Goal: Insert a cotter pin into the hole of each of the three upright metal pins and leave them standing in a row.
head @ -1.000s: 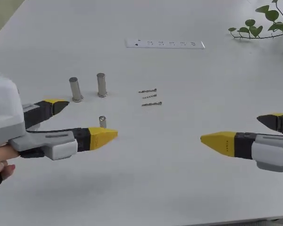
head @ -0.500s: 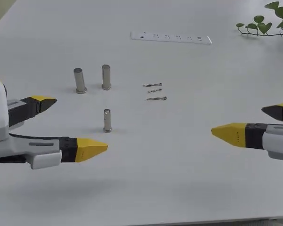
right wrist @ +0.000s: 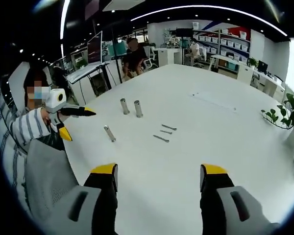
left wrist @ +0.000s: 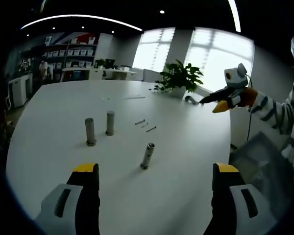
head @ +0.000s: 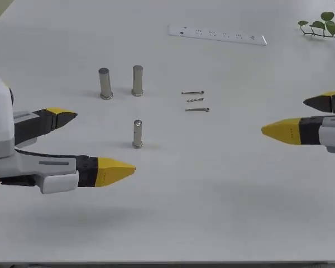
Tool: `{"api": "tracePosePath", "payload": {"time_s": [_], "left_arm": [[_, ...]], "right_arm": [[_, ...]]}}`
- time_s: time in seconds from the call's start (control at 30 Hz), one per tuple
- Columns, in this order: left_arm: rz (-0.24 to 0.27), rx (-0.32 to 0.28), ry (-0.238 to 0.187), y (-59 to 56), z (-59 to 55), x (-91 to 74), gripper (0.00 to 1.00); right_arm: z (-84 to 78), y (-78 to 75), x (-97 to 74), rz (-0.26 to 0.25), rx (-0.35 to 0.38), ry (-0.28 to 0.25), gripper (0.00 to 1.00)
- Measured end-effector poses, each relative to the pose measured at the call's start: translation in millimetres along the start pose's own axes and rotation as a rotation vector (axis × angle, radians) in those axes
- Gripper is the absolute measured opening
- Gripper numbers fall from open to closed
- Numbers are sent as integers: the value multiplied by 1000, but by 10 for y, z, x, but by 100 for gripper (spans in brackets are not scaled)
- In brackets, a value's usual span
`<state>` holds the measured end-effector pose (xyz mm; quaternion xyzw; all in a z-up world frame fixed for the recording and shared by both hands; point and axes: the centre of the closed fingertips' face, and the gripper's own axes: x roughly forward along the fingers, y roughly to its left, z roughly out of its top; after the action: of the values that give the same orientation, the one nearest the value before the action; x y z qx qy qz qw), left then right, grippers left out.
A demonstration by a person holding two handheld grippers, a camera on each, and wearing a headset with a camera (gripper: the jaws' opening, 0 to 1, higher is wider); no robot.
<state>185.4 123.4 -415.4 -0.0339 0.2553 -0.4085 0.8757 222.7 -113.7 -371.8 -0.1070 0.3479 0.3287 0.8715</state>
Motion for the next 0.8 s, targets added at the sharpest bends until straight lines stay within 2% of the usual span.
{"api": "tracePosePath", "payload": {"time_s": [0.07,0.23,0.27,0.3,0.4,0.47,0.53,0.63,0.7,0.8], "left_arm": [[-2,-1,-2,0,4,3,95],[-15,-14,0,-7,-2,4,92],[-16,-15,2,-6,-4,4,92],[-16,-14,5,-5,-11,1,92],[-18,-19,12,0,-24,-4,91],[-17,-21,22,7,-44,-9,90],[-10,-18,28,-3,-50,-8,89],[4,-19,33,15,-57,-18,90],[18,-34,38,48,-75,-32,90],[32,-49,34,84,-90,-45,90]], "right_arm": [[23,-57,56,-4,-63,32,64],[153,-137,216,25,-153,48,59],[158,-147,246,36,-174,61,57],[133,-173,287,46,-193,104,55],[187,-229,416,58,-264,131,50],[216,-231,479,76,-286,146,45],[280,-157,544,100,-333,147,42],[353,-166,679,127,-408,171,39],[368,-174,770,143,-444,194,36],[352,-164,891,181,-486,234,27]]}}
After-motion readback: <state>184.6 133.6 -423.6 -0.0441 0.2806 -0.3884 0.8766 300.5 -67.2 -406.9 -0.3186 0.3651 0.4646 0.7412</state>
